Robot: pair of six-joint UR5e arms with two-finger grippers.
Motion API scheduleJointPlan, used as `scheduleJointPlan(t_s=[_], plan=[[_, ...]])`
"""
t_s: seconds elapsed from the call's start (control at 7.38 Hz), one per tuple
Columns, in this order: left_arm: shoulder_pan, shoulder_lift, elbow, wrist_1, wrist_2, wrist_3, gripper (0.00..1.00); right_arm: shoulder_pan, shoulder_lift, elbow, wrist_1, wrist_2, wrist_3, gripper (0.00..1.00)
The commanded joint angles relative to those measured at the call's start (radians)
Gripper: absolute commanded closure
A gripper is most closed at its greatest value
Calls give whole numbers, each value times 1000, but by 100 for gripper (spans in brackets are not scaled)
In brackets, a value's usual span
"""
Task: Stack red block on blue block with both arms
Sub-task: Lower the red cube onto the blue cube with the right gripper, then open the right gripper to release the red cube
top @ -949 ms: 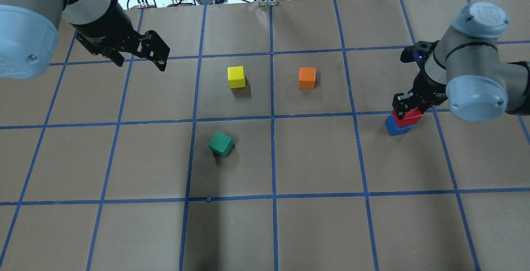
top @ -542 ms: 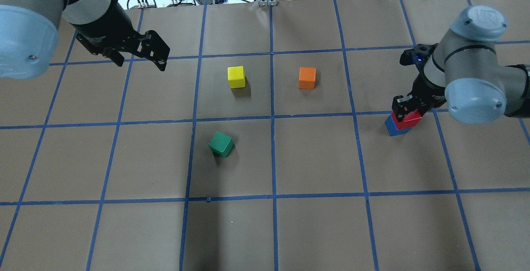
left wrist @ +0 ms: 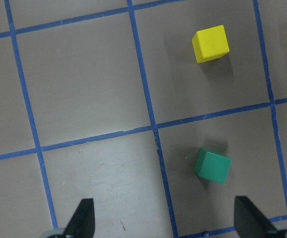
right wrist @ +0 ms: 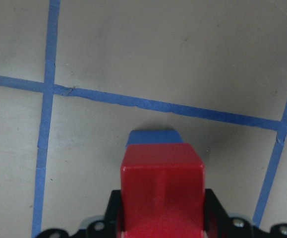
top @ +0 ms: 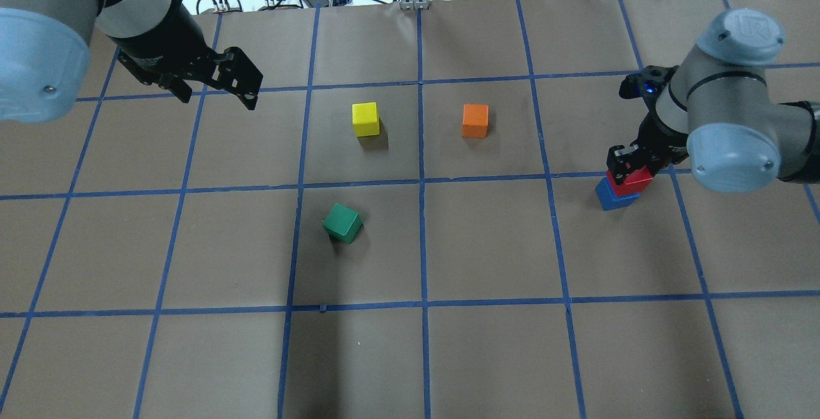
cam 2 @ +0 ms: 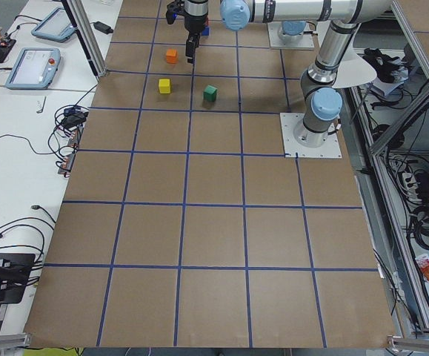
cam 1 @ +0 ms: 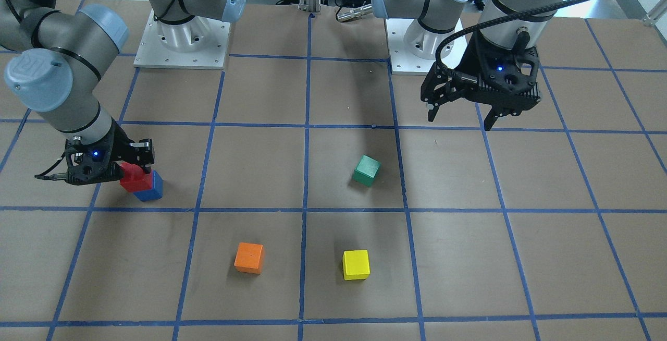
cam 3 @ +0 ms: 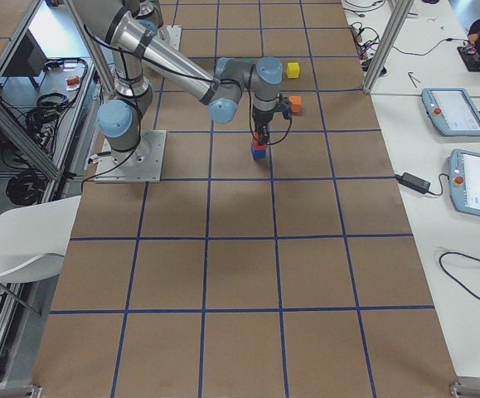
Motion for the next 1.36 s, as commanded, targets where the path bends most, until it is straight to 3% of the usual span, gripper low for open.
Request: scheduleJointPlan(t_s=[0.0, 0.27, 0.54, 1.22], plan=[[0, 1, 0, 0, 0, 0, 0, 0, 2, 7, -1, 1, -1, 19], [0, 1, 0, 1, 0, 0, 0, 0, 2, 7, -1, 0, -1, 3], [0, 1, -2, 0, -2, 0, 0, 0, -35, -37, 31, -17, 8, 0], [0, -2, 8, 3, -2, -2, 0, 50, -167, -218, 457, 32, 248, 0]])
